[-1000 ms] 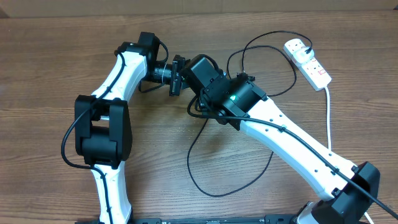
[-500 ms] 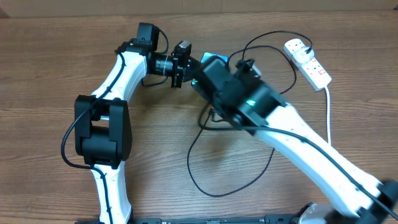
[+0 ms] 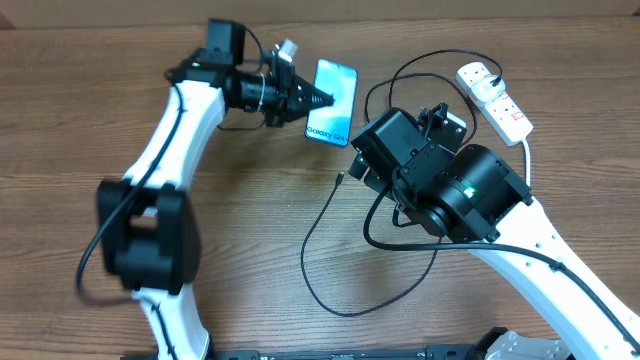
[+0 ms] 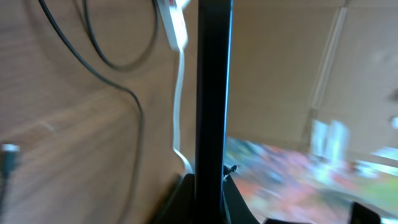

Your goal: Plug charger to phone and switch on socket

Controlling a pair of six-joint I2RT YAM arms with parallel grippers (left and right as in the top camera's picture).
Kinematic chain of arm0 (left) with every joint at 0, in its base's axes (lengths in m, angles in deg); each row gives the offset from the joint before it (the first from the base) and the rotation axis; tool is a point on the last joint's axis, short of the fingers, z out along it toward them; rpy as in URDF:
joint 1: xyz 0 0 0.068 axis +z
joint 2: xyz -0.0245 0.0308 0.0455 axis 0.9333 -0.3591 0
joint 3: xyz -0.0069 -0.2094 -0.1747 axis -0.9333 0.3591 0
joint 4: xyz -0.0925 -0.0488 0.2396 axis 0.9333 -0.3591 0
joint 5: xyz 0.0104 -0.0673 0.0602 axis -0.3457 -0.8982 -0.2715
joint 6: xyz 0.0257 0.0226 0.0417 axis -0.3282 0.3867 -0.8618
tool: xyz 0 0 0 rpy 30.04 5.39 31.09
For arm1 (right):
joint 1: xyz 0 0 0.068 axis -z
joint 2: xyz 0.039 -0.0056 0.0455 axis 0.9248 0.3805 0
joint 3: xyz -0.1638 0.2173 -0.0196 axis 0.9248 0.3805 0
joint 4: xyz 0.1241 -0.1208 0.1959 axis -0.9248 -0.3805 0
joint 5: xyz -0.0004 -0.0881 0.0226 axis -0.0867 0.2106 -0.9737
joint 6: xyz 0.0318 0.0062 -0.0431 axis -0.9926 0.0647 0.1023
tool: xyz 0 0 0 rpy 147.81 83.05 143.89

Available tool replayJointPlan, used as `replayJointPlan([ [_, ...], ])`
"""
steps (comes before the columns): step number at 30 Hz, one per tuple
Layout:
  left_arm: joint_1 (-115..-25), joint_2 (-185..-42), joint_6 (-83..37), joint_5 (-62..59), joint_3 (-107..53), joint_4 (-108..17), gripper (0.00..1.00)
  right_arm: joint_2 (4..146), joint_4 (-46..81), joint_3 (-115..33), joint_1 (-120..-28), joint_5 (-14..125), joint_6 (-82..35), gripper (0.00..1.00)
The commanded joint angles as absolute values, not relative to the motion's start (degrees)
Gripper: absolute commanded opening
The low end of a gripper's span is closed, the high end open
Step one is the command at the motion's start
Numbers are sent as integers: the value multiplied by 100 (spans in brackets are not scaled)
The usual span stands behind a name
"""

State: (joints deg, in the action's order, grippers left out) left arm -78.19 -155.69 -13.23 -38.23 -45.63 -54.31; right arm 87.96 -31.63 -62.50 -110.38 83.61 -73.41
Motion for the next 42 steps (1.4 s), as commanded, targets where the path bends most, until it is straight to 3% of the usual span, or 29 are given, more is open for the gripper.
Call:
replayJointPlan([
  [1,-7788,-14463,-1625,-2214,-4692,-5541,4,8807,-3183,-6346,-10992,8420,-7273,100],
  [6,-7788,-13878,-1428,-173,-4692,-5952,4,8822,-3043,-6344,-10992,8420,-7304,100],
  [8,-7786,-13810,-1297,116,-4692,-6063,4,8872,-2991,-6339,-10992,8423,-7555,100],
  [14,-7777,-13823,-1100,-487,-4685,-6120,4,9189,-2982,-6245,-10994,8420,-8012,100],
  [24,-7393,-13830,-694,-511,-4685,-6105,4,9646,-2693,-6073,-10994,8173,-8008,100],
  [32,-7185,-13830,-689,-378,-4681,-6430,4,10465,-2248,-6066,-10992,7384,-7380,98],
  [42,-7185,-13841,-702,-339,-4679,-6511,4,11005,-2033,-6064,-10716,7369,-7380,84],
])
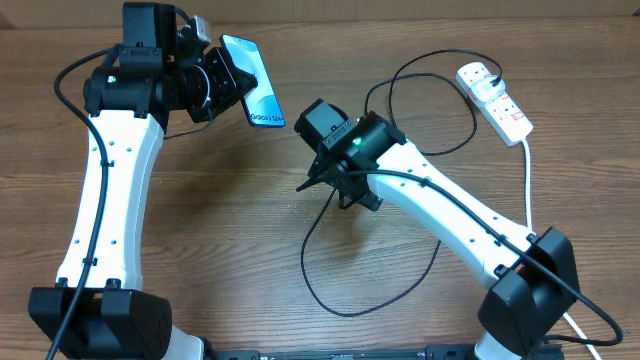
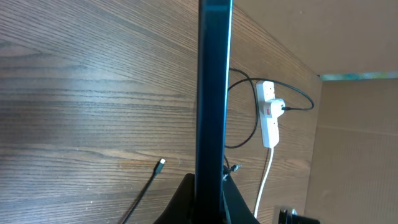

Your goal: Plug charger to phone and switch on socket

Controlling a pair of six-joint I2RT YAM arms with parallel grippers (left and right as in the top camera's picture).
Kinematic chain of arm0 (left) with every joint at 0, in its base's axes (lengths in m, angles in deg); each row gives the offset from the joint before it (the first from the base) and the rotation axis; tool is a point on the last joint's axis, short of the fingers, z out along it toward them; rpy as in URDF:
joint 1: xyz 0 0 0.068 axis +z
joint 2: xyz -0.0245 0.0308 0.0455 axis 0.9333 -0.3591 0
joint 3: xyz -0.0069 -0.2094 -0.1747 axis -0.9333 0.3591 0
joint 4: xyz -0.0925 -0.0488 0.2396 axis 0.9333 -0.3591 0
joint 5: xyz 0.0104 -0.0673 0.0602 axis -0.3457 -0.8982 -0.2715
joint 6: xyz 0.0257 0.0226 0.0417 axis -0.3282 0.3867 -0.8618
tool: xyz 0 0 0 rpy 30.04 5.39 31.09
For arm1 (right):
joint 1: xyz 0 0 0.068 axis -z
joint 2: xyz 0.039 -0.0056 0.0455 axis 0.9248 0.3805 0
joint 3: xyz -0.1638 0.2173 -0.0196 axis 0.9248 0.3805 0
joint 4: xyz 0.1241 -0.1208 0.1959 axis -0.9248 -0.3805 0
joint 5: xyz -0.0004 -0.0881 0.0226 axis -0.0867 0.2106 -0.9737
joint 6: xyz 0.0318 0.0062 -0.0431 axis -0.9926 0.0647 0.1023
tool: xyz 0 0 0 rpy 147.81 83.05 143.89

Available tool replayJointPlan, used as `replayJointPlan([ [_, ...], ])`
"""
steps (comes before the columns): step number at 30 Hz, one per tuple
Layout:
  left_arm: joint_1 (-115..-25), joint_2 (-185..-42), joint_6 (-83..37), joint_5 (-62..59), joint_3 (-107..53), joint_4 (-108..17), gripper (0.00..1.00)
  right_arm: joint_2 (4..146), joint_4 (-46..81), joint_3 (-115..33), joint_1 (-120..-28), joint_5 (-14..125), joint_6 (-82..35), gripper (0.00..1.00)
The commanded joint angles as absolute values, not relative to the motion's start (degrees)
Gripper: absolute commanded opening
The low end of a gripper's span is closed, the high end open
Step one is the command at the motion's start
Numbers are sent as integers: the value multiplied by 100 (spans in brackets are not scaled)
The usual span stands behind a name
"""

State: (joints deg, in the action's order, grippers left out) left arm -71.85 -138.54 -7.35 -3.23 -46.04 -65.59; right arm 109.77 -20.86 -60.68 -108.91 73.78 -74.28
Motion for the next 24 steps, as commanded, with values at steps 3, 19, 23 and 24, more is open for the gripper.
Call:
replayJointPlan([
  [3,-7185,-13845,-705,-339,-4679,-6511,4,11088,-1915,-6064,-10609,7367,-7380,75],
  [19,-7185,-13845,-683,-358,-4679,-6723,4,12199,-1268,-6038,-10577,7216,-7557,46],
  [23,-7185,-13845,-678,-363,-4679,-6721,4,12378,-1203,-6038,-10581,7220,-7555,46],
  [24,-7187,-13845,-678,-372,-4679,-6723,4,12404,-1183,-6038,-10581,7220,-7551,46],
])
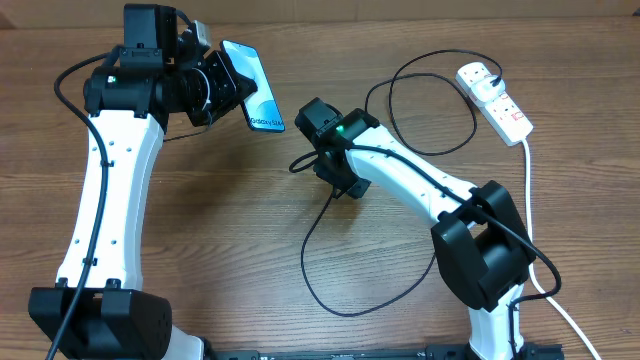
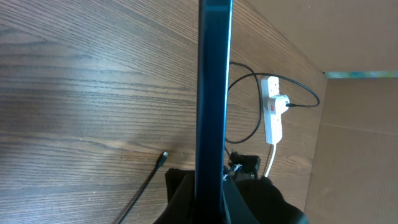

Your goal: Plug charger to phone and switch on socket

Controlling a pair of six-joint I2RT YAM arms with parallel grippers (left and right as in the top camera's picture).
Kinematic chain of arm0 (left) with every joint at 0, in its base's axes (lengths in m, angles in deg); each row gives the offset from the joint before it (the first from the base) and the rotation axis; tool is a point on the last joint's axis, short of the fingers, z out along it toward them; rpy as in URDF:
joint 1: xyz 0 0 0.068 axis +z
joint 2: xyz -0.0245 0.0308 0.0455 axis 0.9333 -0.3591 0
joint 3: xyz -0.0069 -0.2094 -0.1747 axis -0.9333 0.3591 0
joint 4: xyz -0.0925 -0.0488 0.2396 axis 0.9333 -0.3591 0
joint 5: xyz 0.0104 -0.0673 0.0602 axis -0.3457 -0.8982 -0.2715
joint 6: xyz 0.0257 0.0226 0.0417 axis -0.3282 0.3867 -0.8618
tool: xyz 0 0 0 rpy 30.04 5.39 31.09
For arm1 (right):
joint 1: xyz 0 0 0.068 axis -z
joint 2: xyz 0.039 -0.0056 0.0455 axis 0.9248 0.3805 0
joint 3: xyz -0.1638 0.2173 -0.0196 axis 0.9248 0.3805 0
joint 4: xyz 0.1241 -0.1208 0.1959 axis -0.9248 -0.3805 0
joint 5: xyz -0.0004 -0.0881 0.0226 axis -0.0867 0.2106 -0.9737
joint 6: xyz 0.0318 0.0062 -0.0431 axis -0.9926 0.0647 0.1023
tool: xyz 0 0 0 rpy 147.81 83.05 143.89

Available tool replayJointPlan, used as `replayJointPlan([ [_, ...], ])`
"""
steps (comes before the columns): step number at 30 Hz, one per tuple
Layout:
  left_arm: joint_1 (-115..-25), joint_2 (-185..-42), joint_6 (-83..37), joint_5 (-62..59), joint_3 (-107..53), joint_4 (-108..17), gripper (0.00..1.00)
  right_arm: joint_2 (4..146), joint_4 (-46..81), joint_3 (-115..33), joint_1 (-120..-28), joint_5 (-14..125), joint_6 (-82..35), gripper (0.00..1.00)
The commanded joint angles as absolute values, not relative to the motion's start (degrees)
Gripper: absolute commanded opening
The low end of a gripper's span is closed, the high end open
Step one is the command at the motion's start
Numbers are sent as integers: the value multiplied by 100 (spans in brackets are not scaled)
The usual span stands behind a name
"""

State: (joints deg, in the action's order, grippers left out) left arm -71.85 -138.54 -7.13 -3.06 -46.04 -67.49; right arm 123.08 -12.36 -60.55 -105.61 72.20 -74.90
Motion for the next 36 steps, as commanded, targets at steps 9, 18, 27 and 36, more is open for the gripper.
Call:
replayJointPlan([
  [9,-7185,-13845,-659,-516,-4679,-6717,4,12489,-925,-5913,-10581,7179,-7299,48],
  [18,-7187,-13845,-661,-516,-4679,-6723,4,12494,-466,-5657,-10581,7096,-7146,38],
  [27,-7187,-13845,-659,-516,-4679,-6723,4,12607,-433,-5624,-10581,7330,-7149,37],
  [36,-7187,-13845,-659,-514,-4679,-6717,4,12972,-436,-5624,-10581,7352,-7100,36],
])
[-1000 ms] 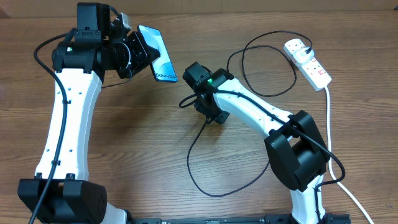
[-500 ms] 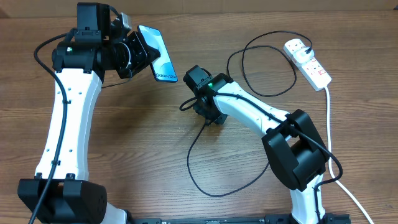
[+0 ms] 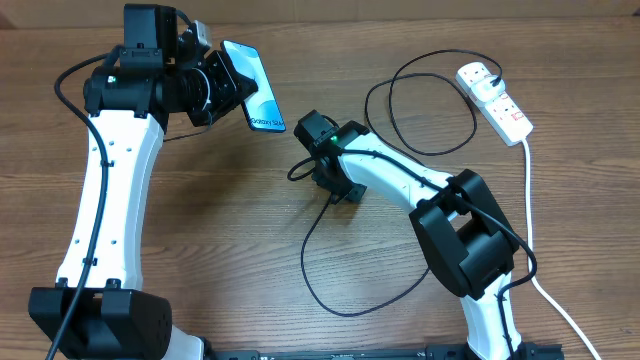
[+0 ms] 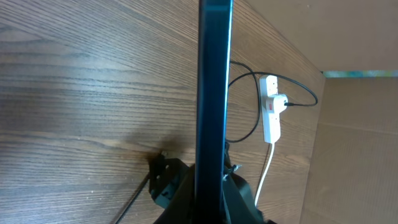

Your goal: Plug charger to phone and switch on socket

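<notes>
A blue-screened phone (image 3: 258, 100) is held off the table on its edge, my left gripper (image 3: 235, 92) shut on it. The left wrist view shows the phone (image 4: 214, 93) as a dark vertical bar rising from the fingers. My right gripper (image 3: 320, 174) is just right of and below the phone, shut on the black charger cable (image 3: 305, 268) near its free plug end (image 3: 292, 171). That gripper (image 4: 166, 182) also shows low beside the phone. The white socket strip (image 3: 495, 98) lies far right with a plug in it.
The black cable makes a big loop on the wooden table (image 3: 200, 260) in front of the right arm and another loop near the strip. A white cord (image 3: 527, 200) runs from the strip down the right edge.
My right gripper, with the cable end, now sits slightly further left, closer under the phone's lower end. In the left wrist view it fills more of the bottom. The left arm and phone have not moved.
First my left gripper held the phone near the table's middle, with the right gripper over the cable's loose end. Then the phone was up at the left and the right gripper down at the cable end. Since then that end has come closer to the phone.
</notes>
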Controlling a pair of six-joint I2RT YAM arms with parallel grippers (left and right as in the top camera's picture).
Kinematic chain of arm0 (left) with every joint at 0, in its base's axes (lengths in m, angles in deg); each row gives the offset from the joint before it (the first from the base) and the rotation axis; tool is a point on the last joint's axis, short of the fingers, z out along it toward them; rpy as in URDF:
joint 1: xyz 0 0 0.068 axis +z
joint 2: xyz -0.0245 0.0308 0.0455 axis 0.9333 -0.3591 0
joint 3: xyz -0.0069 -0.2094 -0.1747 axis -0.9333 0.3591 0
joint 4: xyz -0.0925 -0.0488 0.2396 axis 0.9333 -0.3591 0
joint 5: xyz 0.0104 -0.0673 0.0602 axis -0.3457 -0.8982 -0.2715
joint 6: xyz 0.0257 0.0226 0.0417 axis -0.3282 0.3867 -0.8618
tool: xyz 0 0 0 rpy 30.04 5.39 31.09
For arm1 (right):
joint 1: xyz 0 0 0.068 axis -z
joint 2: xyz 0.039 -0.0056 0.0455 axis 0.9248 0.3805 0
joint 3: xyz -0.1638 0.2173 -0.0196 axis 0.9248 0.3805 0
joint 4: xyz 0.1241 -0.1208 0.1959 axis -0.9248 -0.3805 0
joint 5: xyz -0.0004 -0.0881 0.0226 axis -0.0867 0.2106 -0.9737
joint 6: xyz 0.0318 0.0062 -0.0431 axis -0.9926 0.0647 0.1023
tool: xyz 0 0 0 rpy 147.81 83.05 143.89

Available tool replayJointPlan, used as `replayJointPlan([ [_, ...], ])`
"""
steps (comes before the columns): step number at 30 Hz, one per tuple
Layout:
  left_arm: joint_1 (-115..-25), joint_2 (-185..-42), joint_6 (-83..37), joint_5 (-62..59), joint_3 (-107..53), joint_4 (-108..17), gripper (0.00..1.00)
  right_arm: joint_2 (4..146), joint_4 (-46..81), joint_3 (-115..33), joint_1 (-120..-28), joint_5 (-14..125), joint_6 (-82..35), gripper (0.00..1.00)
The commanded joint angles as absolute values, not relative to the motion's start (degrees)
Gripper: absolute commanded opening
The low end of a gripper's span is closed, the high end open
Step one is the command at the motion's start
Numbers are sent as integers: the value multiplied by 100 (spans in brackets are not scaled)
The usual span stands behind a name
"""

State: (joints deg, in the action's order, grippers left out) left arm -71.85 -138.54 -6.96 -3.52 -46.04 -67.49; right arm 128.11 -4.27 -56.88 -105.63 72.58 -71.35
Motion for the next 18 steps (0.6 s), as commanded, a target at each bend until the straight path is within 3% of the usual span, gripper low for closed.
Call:
replayJointPlan([
  [1,-7187,-13845,-659,-514,-4679,-6717,4,12977,-444,-5624,-10581,7352,-7100,36],
  [7,-7187,-13845,-659,-514,-4679,-6717,4,12977,-497,-5624,-10581,7349,-7100,33],
  [11,-7187,-13845,-659,-514,-4679,-6717,4,12977,-492,-5624,-10581,7199,-7100,19],
  [18,-7187,-13845,-613,-511,-4679,-6714,4,12977,-499,-5624,-10581,7065,-7098,19],
])
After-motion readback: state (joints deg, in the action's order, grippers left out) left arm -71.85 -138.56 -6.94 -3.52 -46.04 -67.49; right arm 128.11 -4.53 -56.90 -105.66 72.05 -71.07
